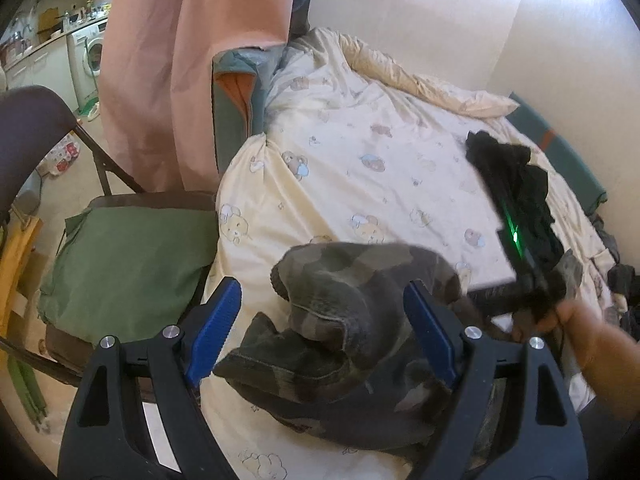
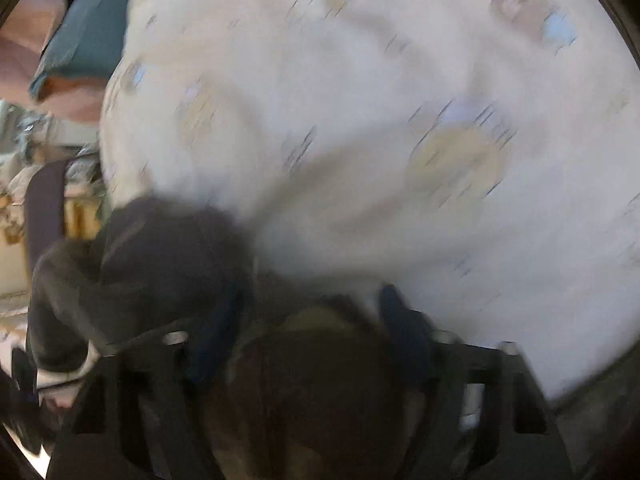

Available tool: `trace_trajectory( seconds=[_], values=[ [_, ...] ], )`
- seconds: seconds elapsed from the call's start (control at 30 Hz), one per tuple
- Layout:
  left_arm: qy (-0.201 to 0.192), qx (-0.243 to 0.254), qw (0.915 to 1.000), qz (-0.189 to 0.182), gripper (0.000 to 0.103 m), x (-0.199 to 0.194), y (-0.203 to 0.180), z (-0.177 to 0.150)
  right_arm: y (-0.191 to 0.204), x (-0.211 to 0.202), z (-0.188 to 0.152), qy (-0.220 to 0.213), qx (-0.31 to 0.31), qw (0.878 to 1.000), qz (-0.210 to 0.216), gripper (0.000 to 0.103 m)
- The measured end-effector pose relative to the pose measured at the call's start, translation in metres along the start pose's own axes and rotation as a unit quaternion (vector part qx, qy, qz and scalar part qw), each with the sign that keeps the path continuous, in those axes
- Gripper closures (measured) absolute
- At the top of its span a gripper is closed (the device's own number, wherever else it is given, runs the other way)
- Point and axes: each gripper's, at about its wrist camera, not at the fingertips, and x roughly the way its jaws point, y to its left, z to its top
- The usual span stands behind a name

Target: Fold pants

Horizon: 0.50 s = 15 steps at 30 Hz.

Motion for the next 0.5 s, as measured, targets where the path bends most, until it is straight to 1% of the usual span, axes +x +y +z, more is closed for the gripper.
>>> trace_trajectory(
  seconds=[0.03, 0.07, 0.1, 0.13, 0.17, 0.23, 0.27, 0.33, 0.37, 0.4, 0.43, 0.47, 0.5],
  values=[
    [-0.004, -0.003, 1.0, -0.001, 0.022, -0.001, 0.001, 0.001, 0.005, -0.001, -0.007, -0.004, -0.01, 1.0, -0.002, 0.053],
    [-0.009, -0.007, 0.9999, -0.003, 0.022, -0.003, 0.003, 0.003, 0.01, -0.006, -0.013, -0.015, -0.021, 1.0, 0.002, 0.074],
    [-0.014, -0.01, 0.9998, -0.005, 0.022, -0.006, 0.003, 0.004, 0.018, -0.014, -0.022, -0.03, -0.039, 0.999, 0.006, 0.084],
    [-0.02, -0.014, 0.9997, -0.006, 0.022, -0.007, 0.005, 0.006, 0.03, -0.026, -0.032, -0.05, -0.065, 0.997, -0.001, 0.093],
    [-0.031, -0.021, 0.9993, -0.005, 0.022, -0.011, 0.006, 0.008, 0.041, -0.039, -0.043, -0.077, -0.09, 0.993, -0.011, 0.094],
    [-0.039, -0.032, 0.9986, -0.014, 0.022, -0.013, 0.007, 0.008, 0.06, -0.064, -0.064, -0.128, -0.14, 0.982, -0.02, 0.096],
    [-0.042, -0.038, 0.9981, -0.024, 0.022, -0.014, 0.007, 0.008, 0.072, -0.083, -0.08, -0.168, -0.17, 0.971, -0.025, 0.096],
    [-0.047, -0.039, 0.9977, -0.03, 0.022, -0.016, 0.004, 0.007, 0.086, -0.107, -0.103, -0.215, -0.203, 0.955, -0.027, 0.096],
    [-0.05, -0.037, 0.9977, -0.029, 0.022, -0.016, 0.004, 0.008, 0.094, -0.119, -0.117, -0.239, -0.226, 0.944, -0.034, 0.097],
    [-0.056, -0.035, 0.9975, -0.025, 0.022, -0.019, 0.003, 0.007, 0.106, -0.129, -0.134, -0.259, -0.259, 0.929, -0.047, 0.097],
    [-0.062, -0.036, 0.9971, -0.024, 0.022, -0.022, 0.003, 0.008, 0.116, -0.133, -0.148, -0.271, -0.285, 0.918, -0.05, 0.097],
    [-0.069, -0.039, 0.9965, -0.027, 0.022, -0.025, 0.004, 0.008, 0.123, -0.138, -0.164, -0.272, -0.316, 0.908, -0.048, 0.097],
    [-0.071, -0.041, 0.9962, -0.027, 0.022, -0.027, 0.006, 0.008, 0.131, -0.136, -0.181, -0.262, -0.346, 0.9, -0.039, 0.097]
  ],
)
